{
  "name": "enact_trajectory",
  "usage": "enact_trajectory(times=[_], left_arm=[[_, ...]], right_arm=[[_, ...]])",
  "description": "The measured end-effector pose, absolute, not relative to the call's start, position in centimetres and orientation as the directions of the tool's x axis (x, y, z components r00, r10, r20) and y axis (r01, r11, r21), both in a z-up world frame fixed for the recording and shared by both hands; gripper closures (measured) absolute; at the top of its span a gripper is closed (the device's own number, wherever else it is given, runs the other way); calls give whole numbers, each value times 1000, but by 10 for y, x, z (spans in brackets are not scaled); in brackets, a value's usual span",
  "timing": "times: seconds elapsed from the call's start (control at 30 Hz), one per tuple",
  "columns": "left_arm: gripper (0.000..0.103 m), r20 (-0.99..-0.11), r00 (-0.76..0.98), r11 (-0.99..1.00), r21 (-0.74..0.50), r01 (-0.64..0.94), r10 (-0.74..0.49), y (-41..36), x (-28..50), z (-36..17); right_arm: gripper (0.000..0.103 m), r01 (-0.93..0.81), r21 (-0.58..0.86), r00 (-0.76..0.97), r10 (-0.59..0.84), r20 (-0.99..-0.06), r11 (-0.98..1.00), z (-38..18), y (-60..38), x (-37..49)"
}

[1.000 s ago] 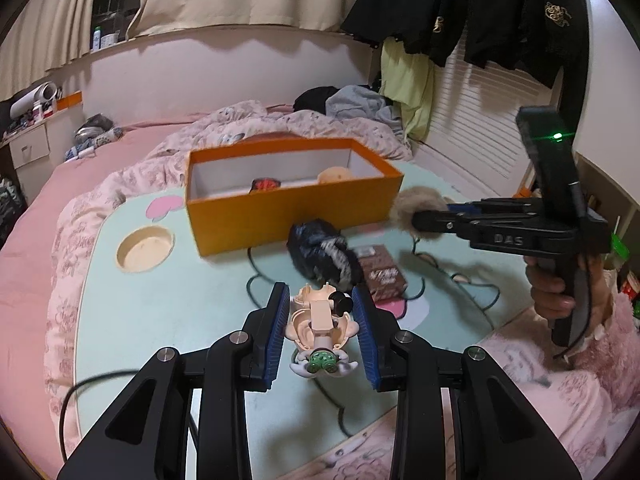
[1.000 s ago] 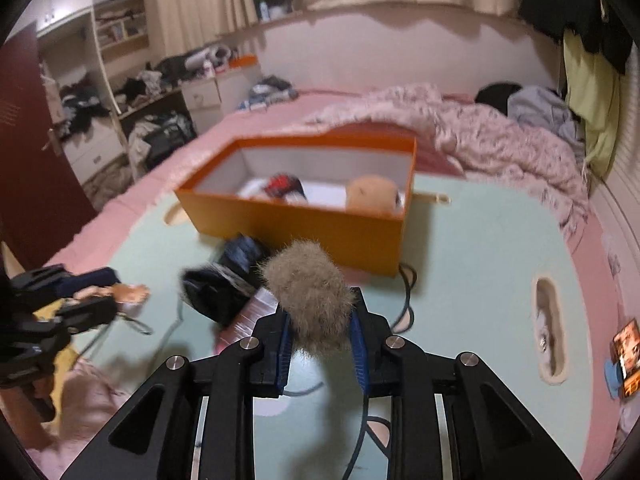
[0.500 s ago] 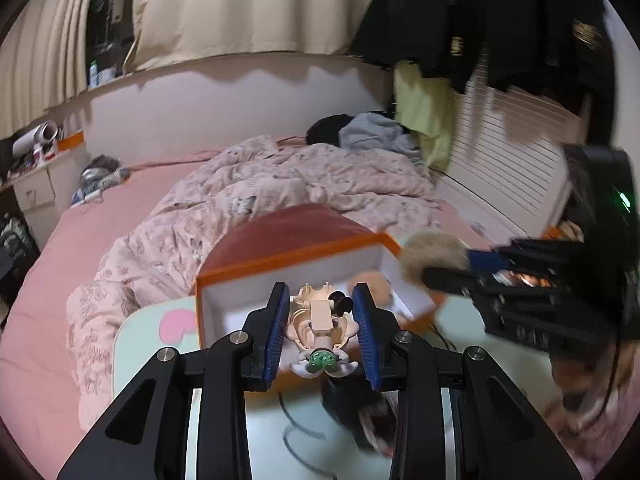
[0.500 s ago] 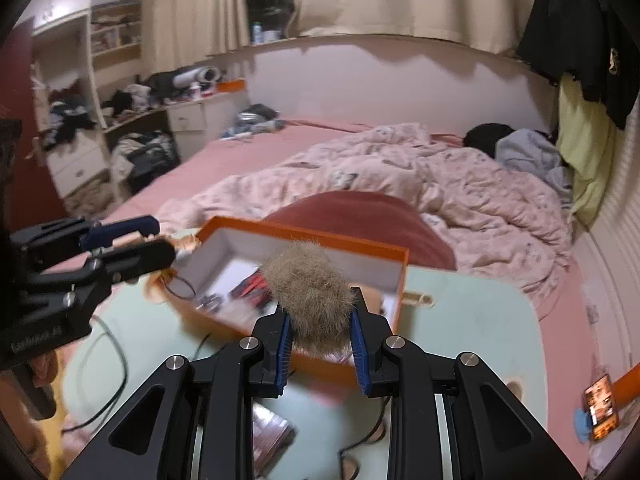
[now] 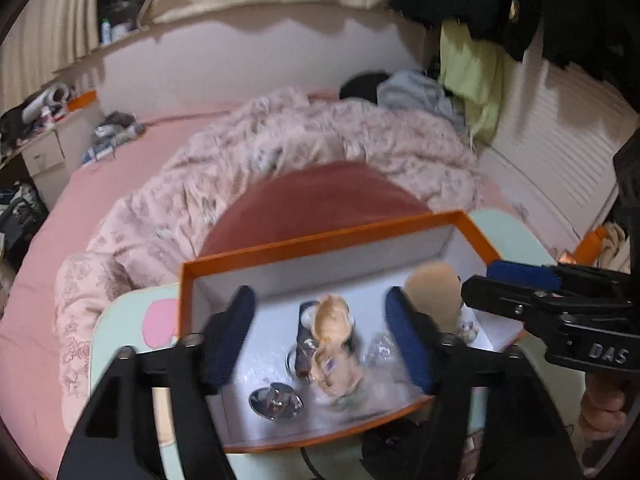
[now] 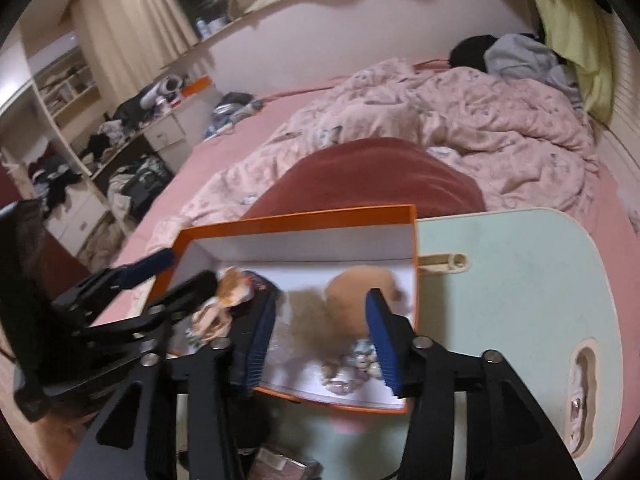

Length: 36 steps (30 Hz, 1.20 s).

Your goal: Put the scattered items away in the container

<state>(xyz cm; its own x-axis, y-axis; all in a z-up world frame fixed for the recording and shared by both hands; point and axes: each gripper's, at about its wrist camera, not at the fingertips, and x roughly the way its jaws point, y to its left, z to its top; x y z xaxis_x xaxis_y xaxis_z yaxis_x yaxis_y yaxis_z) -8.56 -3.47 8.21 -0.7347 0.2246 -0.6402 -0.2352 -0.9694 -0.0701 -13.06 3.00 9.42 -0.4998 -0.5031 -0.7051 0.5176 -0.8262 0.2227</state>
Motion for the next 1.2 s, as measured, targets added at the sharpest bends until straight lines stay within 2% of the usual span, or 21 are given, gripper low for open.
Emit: enact_trajectory(times=[0.27, 0.37, 0.5, 0.73, 0.8, 0.87, 0.9, 0.93, 0.97, 1.0, 1.03, 1.2], left_arm=[[25, -598, -755, -962, -122, -246, 269, -51, -52, 104], [21, -609, -742, -958, -132, -255, 281, -54, -30, 105], [21, -642, -716, -955, -94, -281, 274, -49, 11, 89], [21, -686, -677, -952, -73, -298, 265, -36, 67, 39], [21, -711, -650, -948, -76, -310, 269, -32, 69, 26], [21, -740, -620, -952, -93, -291, 262, -35, 65, 15], [21, -760, -604, -961, -98, -259, 240, -38, 61, 7], [20, -772, -605, -974, -80, -213, 196, -40, 59, 1], [15, -774, -617, -984, -48, -172, 146, -41, 59, -3], [5, -772, -621, -987, -49, -151, 133, -43, 60, -4], [1, -775, -619, -989, -49, -143, 128, -43, 60, -5], [0, -776, -617, -987, -50, -151, 133, -41, 59, -4]], right_arm=[[52, 533, 149, -542, -471, -696, -833, 97, 47, -91], [44, 492, 40, -615, -380, -691, -870, 92, 57, -59], [41, 458, -43, -656, -305, -690, -888, 76, 71, -23], [38, 445, -91, -602, -222, -767, -891, 23, 82, 4], [31, 424, -107, -608, -195, -770, -899, 15, 83, 5], [8, 403, -117, -618, -176, -766, -908, 13, 84, 7], [2, 401, -109, -611, -177, -772, -909, 11, 86, 7], [0, 400, -106, -608, -177, -774, -910, 9, 87, 6], [0, 400, -107, -610, -178, -772, -910, 9, 88, 6], [0, 400, -107, -610, -178, -772, -910, 8, 89, 6], [0, 401, -107, -611, -178, -772, -910, 8, 88, 6], [0, 418, -108, -613, -193, -766, -902, 8, 88, 3]])
